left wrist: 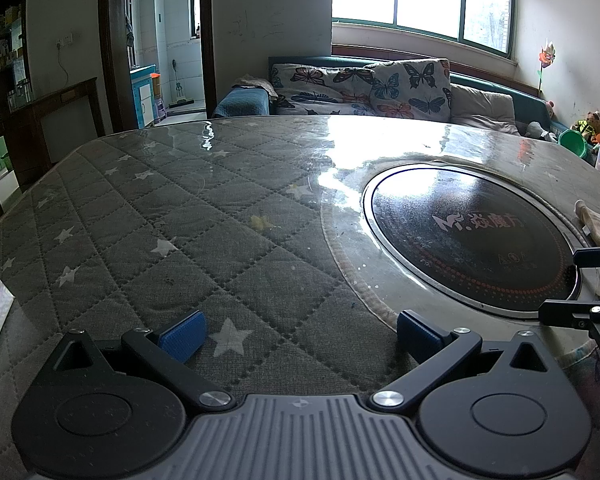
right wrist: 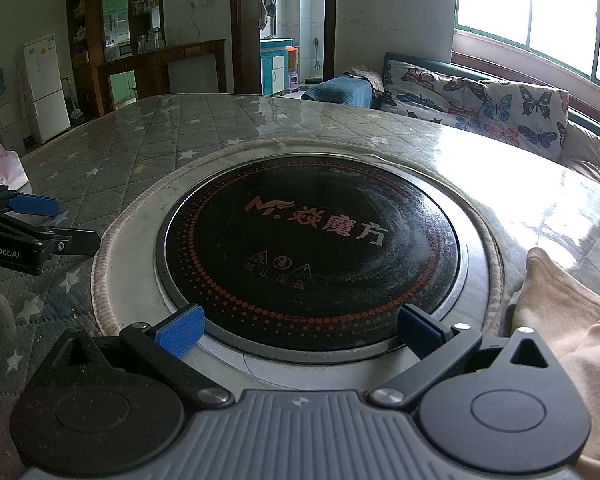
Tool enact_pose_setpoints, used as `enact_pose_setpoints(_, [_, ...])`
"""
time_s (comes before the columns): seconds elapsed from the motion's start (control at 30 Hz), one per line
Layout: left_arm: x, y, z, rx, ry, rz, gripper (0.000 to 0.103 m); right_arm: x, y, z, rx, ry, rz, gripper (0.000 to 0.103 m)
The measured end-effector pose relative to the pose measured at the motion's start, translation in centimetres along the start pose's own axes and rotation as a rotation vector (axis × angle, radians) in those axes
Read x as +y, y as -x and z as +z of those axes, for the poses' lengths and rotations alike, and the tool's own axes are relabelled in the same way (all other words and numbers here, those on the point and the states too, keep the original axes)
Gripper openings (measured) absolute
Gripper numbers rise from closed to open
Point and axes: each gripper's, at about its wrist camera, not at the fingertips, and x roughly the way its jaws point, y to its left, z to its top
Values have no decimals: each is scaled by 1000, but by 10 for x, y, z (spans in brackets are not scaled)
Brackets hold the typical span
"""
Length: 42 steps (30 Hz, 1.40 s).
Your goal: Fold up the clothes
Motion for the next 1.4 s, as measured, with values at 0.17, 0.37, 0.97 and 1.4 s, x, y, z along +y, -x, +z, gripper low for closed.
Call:
enact_pose_setpoints(0.17, [0, 0, 0, 0, 2, -1, 103, 0, 0, 0, 0, 0, 0, 103])
enact_pose_setpoints(0.37, [0, 0, 0, 0, 1, -1, 103, 0, 0, 0, 0, 0, 0, 103])
enact_pose_setpoints(0.97, [-1, 3, 3, 0, 1, -1, 103, 1, -1, 0, 0, 0, -3, 103])
enact_pose_setpoints(1.4, [-2, 4, 5, 1, -6, 4, 103, 4, -5, 5, 3, 2, 20, 103])
